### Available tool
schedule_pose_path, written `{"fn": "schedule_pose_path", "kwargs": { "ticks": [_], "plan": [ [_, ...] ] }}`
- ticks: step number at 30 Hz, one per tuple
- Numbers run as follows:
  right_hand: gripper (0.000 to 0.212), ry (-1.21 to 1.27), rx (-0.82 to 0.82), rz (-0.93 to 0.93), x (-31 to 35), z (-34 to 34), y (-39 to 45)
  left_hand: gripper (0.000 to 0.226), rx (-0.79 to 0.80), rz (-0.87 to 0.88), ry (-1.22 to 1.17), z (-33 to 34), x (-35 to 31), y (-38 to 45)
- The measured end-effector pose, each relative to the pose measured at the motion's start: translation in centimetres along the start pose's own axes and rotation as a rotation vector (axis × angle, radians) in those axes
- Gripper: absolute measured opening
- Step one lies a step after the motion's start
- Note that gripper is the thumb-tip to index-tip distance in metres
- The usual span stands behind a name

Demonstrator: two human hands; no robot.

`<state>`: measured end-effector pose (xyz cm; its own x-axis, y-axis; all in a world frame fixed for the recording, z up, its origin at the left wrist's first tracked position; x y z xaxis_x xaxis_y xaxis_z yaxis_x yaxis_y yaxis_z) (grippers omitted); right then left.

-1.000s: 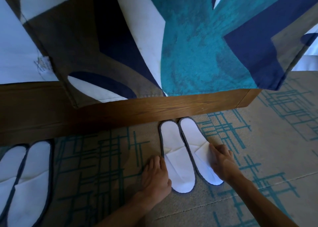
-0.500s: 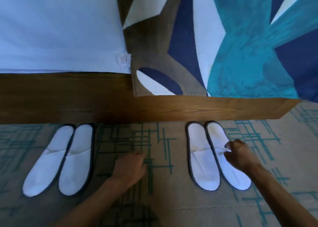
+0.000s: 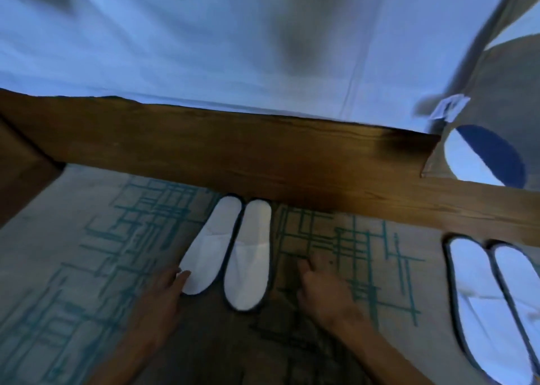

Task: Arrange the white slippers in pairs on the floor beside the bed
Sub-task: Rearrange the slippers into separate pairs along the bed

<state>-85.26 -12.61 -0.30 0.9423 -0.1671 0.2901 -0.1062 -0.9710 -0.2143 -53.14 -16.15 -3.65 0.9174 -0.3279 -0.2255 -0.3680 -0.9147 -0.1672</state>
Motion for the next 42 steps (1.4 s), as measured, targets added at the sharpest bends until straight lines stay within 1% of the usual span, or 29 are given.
{"fn": "schedule_pose_path", "kwargs": {
  "ticks": [2,3,4,6,7,10,12,15,17,21,23,28,31,37,40,42],
  "plan": [
    [0.069,0.008,0.028,-0.062,3.1,2.0,0.5,0.064,-0.053,0.037,-0.002,0.2,2.0,-0.2],
    [0.075,-0.006,0.064,-0.083,4.5,3.0,0.7,0.064,-0.054,0.029,-0.001,0.7,2.9,-0.3],
    [0.08,-0.015,0.113,-0.091,5.5,3.8,0.8,0.073,-0.046,0.051,-0.01,1.2,3.2,-0.4],
    [0.09,-0.034,0.195,-0.096,7.0,4.9,1.0,0.092,0.059,0.157,0.043,1.8,3.0,-0.3],
    [0.091,-0.049,0.217,-0.098,7.4,5.3,1.1,0.095,0.097,0.156,0.032,1.7,2.7,-0.1],
    [0.09,-0.077,0.254,-0.089,8.2,5.7,1.1,0.085,0.039,0.113,-0.024,1.5,2.1,0.5],
    [0.087,-0.078,0.253,-0.073,8.5,5.7,1.1,0.077,0.006,0.115,-0.065,1.4,1.7,0.8],
    [0.084,-0.066,0.246,-0.043,9.0,5.6,1.2,0.072,0.0,0.126,-0.144,1.7,1.6,1.3],
    [0.085,-0.076,0.252,-0.041,9.4,5.6,1.4,0.07,-0.011,0.129,-0.203,2.0,2.0,1.7],
    [0.094,-0.122,0.279,-0.03,9.9,5.9,1.3,0.068,-0.022,0.136,-0.239,2.2,2.1,2.0],
    [0.094,-0.126,0.268,-0.027,10.0,6.1,1.3,0.067,-0.035,0.126,-0.258,2.2,2.0,2.1],
    [0.096,-0.093,0.268,0.012,10.4,6.0,1.4,0.069,0.012,0.099,-0.286,1.9,2.1,2.4],
    [0.098,-0.097,0.257,0.013,10.4,6.1,1.4,0.067,0.008,0.098,-0.302,1.7,2.2,2.4],
    [0.094,-0.124,0.237,-0.029,10.0,5.9,1.4,0.065,0.005,0.121,-0.293,1.7,2.3,2.3],
    [0.092,-0.063,0.251,-0.055,9.2,5.6,1.7,0.069,0.021,0.142,-0.278,1.4,2.2,2.5],
    [0.085,0.038,0.272,-0.065,8.3,5.1,2.1,0.069,0.014,0.152,-0.27,1.0,2.1,2.5]
  ]
}}
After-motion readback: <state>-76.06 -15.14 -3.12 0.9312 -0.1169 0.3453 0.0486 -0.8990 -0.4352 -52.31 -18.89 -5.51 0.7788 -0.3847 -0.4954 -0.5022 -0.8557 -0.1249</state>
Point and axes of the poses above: each hand's wrist, its own y-axis towards the middle knuckle, its own z-axis out of the palm, x = y × z, the point moved 2 cm from there along y, towards the middle knuckle, and after that the axes turned 9 degrees about z, right-handed, at the moved point
